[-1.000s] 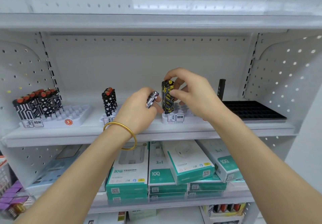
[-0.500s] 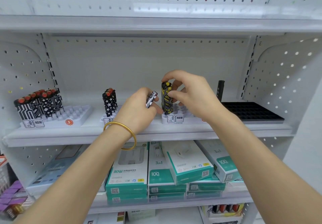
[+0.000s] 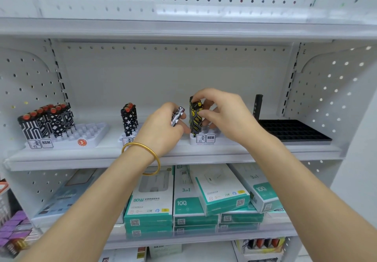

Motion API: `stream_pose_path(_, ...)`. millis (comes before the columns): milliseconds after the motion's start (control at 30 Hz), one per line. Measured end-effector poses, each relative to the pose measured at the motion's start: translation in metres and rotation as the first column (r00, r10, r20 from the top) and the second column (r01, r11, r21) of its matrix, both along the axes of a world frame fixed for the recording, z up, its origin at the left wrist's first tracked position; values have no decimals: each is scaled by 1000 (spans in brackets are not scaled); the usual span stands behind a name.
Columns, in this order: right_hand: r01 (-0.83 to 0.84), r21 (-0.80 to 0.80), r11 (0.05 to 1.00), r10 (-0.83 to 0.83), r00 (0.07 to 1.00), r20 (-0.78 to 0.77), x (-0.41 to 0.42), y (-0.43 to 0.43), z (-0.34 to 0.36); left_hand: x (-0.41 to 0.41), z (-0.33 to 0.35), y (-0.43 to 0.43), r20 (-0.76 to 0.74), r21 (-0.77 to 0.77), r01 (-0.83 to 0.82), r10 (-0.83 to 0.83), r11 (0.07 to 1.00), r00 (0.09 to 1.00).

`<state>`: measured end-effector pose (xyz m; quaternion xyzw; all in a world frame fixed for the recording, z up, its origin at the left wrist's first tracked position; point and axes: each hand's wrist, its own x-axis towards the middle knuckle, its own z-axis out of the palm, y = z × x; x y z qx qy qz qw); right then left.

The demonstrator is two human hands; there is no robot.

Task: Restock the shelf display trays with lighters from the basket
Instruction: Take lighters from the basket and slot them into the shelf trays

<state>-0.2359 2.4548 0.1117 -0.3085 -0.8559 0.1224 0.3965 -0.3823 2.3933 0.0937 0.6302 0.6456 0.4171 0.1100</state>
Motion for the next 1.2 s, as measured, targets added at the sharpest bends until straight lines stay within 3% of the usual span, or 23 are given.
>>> stream_pose_path(200, 86, 72, 994, -90, 995, 51, 1, 0, 0, 0, 1, -6, -14, 106, 0, 2, 994, 1000)
stream_pose_path(300, 153, 142, 978, -157, 987, 19, 6, -9, 2, 3, 6, -19, 52, 195, 118, -130, 974, 990)
stream_pose_path(333, 112, 104, 988, -107, 993, -52, 7, -14, 4, 5, 9, -24, 114, 186, 175, -198, 967, 974)
stream_pose_path(400, -124, -97, 987, 102, 972, -210, 10, -30, 10, 7, 12, -32, 275, 128, 289, -314, 949, 909)
stream_pose_path(500, -391, -290, 874, 308, 906, -291, 13, -48, 12, 8, 12, -38, 456, 31, 420, -386, 907, 802)
stream_pose_path(667, -372, -333, 867, 246, 898, -364, 23, -53, 6, 7, 12, -49, 664, 80, 454, -387, 887, 639)
stream_pose_path(933, -375, -482, 792, 188, 900, -393, 28, -59, -8, -4, 8, -60, 714, 222, 381, -415, 898, 563)
stream_pose_path(1200, -479, -504, 719, 268, 860, -435, 7, -69, -20, -25, -4, -74, 559, 238, 282, -369, 929, 743)
